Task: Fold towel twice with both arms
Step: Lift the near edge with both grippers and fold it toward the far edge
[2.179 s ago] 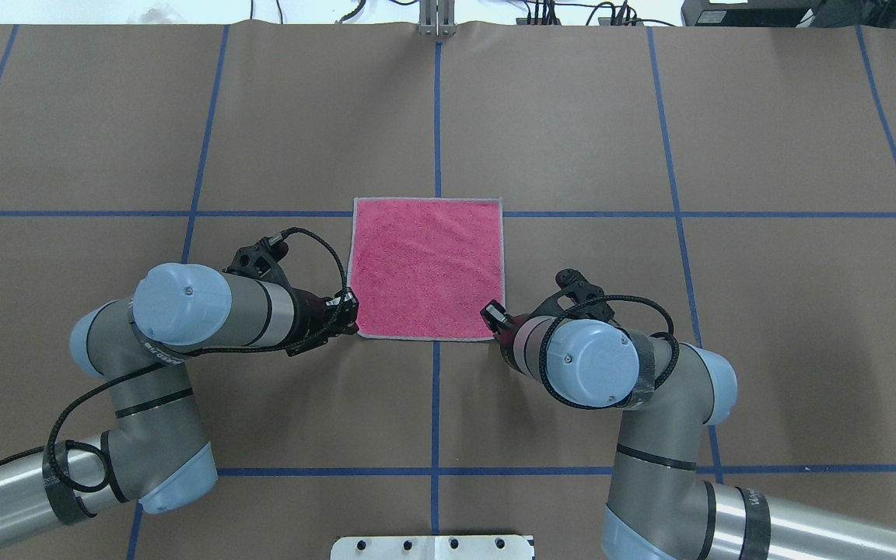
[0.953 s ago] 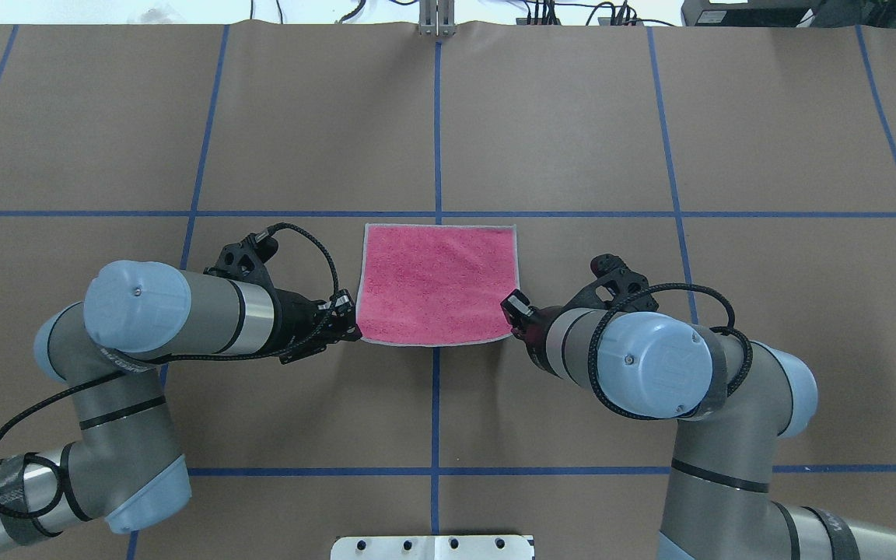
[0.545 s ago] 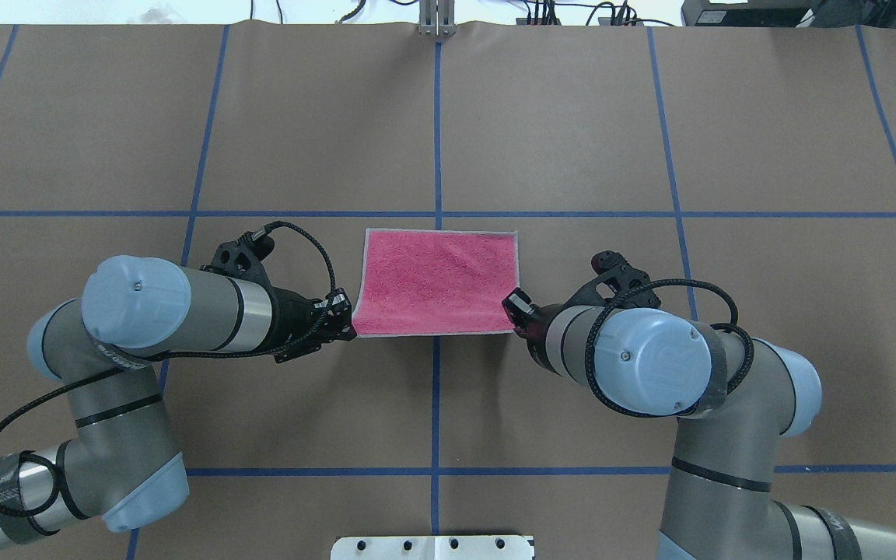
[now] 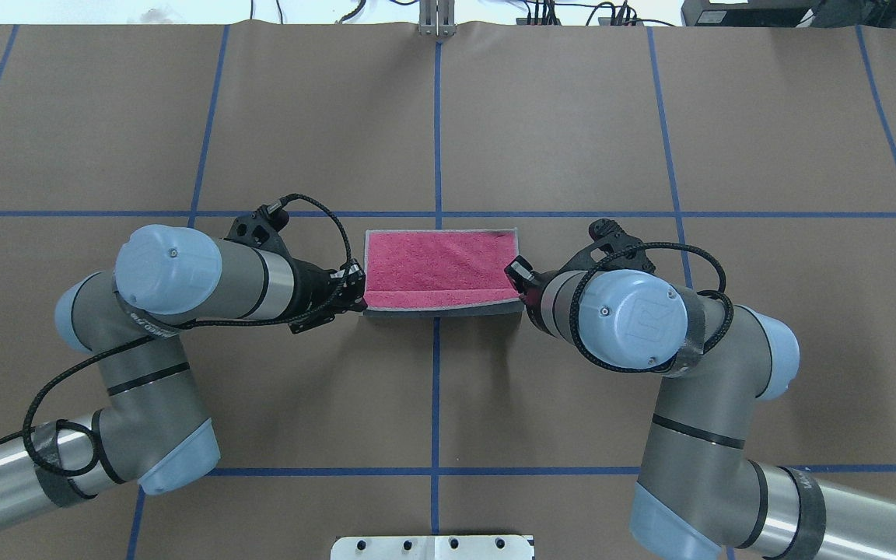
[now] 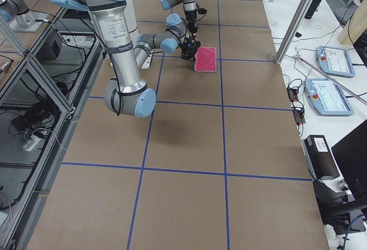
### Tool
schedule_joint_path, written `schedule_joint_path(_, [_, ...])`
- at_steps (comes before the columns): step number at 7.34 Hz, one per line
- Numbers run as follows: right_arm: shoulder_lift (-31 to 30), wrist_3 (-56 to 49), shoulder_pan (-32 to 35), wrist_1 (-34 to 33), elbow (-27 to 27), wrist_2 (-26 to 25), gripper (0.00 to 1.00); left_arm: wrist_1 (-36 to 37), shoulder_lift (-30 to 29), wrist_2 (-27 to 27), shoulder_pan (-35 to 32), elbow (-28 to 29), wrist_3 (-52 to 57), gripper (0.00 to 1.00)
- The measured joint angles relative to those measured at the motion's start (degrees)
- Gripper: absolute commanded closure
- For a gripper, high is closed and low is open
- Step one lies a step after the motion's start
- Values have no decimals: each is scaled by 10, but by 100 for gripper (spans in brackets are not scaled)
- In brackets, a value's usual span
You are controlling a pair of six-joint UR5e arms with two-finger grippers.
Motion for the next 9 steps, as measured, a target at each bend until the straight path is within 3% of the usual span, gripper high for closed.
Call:
schedule_joint_path(4, [7,-15,23,0,-17,1,100,1,-46,0,-22,55,0,100])
schedule_joint_path(9, [52,-28,41,1,-75,3,100,0,-57,1,-32,86,24,100])
